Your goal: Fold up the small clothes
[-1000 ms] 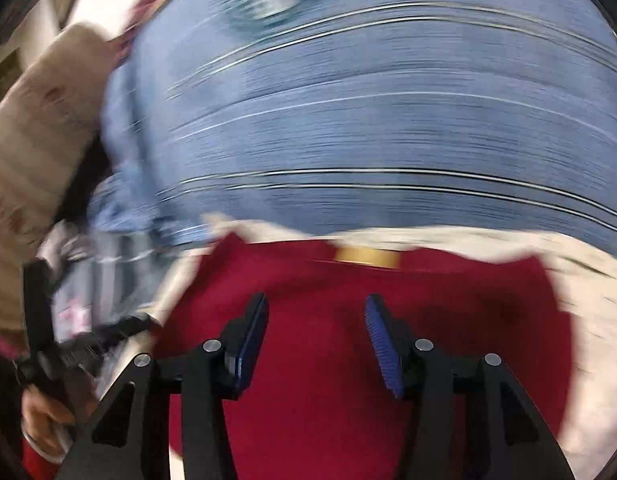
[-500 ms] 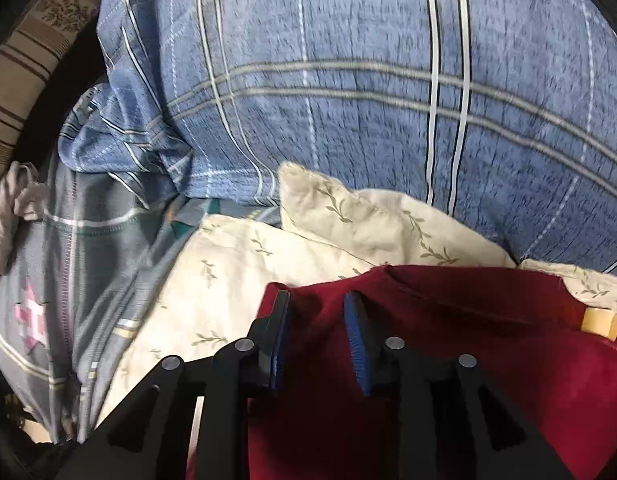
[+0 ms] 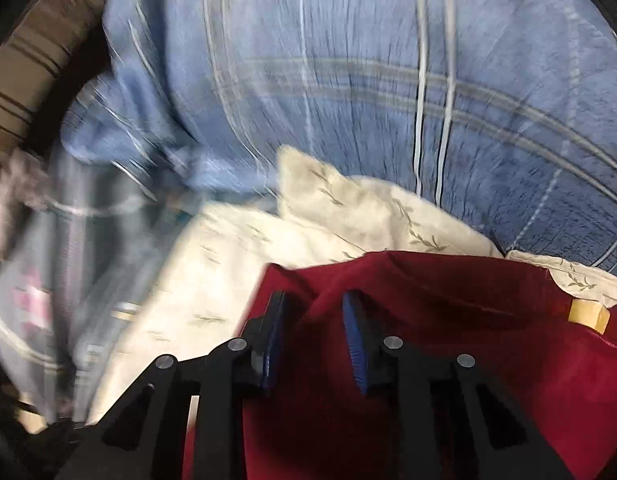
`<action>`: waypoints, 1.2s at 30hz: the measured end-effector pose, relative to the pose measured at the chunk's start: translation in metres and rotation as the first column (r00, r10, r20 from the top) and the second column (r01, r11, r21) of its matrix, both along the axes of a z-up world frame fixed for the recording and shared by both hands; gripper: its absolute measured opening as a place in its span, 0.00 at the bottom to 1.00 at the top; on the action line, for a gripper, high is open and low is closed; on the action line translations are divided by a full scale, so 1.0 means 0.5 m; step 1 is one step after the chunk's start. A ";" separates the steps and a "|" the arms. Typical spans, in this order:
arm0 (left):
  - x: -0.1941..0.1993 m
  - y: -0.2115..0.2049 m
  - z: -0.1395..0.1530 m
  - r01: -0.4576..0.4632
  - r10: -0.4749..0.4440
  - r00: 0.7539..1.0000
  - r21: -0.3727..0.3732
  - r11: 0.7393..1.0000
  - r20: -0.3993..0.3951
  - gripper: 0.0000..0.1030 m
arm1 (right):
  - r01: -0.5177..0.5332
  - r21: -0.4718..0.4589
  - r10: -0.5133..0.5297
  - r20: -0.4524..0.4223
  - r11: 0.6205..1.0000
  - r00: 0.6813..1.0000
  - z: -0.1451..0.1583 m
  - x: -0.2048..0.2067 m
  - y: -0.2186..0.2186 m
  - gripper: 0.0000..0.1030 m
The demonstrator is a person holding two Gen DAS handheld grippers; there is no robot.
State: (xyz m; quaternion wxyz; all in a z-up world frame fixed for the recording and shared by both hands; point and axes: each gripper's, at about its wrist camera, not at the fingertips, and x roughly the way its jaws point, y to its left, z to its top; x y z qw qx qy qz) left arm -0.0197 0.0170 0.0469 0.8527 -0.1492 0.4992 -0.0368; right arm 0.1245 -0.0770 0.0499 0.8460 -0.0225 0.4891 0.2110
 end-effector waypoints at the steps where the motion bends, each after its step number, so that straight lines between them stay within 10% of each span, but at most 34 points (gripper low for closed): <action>1: 0.000 0.001 0.000 0.001 -0.001 1.000 -0.004 1.000 -0.002 0.80 | -0.001 -0.010 0.001 0.016 1.000 1.000 0.014 -0.007 0.003 0.34; 8: -0.003 0.011 0.001 -0.012 0.012 1.000 -0.043 0.999 -0.006 0.80 | -0.175 -0.097 0.187 0.136 0.980 0.973 0.079 -0.016 0.072 0.73; 9: -0.002 0.011 0.001 -0.011 0.011 1.000 -0.043 0.999 -0.007 0.80 | -0.189 -0.123 0.201 0.086 0.974 0.976 0.059 0.001 0.083 0.69; 12: -0.001 0.010 0.000 -0.013 0.012 1.000 -0.048 0.999 -0.013 0.80 | -0.206 -0.191 0.203 -0.036 0.960 0.979 -0.008 0.029 0.088 0.10; 22: 0.005 0.004 0.000 -0.017 0.017 1.000 -0.037 0.999 -0.009 0.80 | -0.112 -0.196 0.134 0.104 0.974 0.986 -0.002 0.038 0.085 0.05; 28: 0.003 0.009 -0.005 -0.026 0.025 0.999 -0.064 0.998 -0.019 0.80 | -0.088 -0.056 0.096 0.152 0.995 0.984 0.103 -0.018 0.006 0.11; 36: 0.002 0.002 -0.001 -0.039 0.039 0.999 -0.055 0.998 -0.011 0.80 | -0.028 -0.051 0.027 -0.020 0.998 0.999 -0.002 -0.006 -0.014 0.30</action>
